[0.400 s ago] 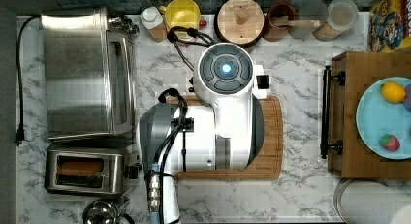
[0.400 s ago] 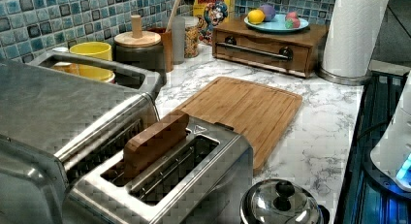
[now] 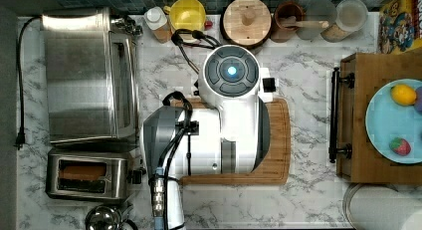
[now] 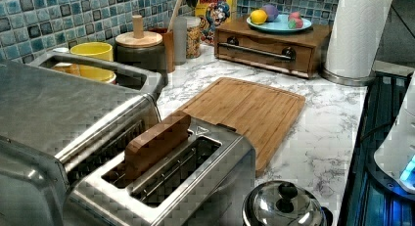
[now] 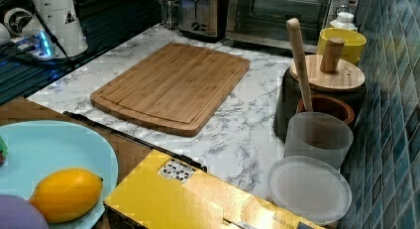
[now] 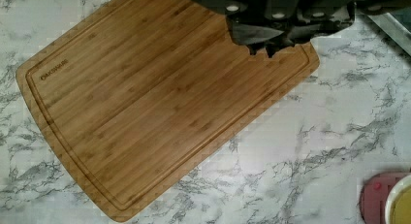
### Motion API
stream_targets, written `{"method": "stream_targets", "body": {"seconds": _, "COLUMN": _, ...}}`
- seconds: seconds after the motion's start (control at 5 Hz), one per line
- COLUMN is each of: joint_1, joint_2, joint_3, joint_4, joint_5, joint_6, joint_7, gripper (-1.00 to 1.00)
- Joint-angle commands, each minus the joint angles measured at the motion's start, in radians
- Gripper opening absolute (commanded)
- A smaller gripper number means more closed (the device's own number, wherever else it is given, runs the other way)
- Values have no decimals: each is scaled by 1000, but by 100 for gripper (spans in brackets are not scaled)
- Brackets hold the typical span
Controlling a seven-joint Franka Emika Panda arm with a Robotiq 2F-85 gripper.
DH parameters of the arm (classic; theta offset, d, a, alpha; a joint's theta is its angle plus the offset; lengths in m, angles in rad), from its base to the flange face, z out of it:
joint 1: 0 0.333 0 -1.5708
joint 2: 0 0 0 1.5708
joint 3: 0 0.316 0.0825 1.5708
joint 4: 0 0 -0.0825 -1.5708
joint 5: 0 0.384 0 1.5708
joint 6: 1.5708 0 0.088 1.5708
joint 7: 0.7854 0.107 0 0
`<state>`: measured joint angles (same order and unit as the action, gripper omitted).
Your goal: Turn on the toaster.
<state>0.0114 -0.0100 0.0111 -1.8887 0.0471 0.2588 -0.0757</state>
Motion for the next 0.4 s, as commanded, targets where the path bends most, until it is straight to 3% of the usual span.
{"method": "stream_targets", "body": {"seconds": 0.2, "joint_1": 55, "joint_2": -25, "joint_3": 41, "joint_4": -144, "joint_5": 11, "joint_6": 85, "joint_7": -83, "gripper": -100}}
{"method": "stream_targets", "body": {"seconds": 0.4, "joint_1": 88, "joint_2": -65, "joint_3": 81, "joint_4": -228, "joint_5": 10, "joint_6": 143, "joint_7": -90, "gripper": -100}}
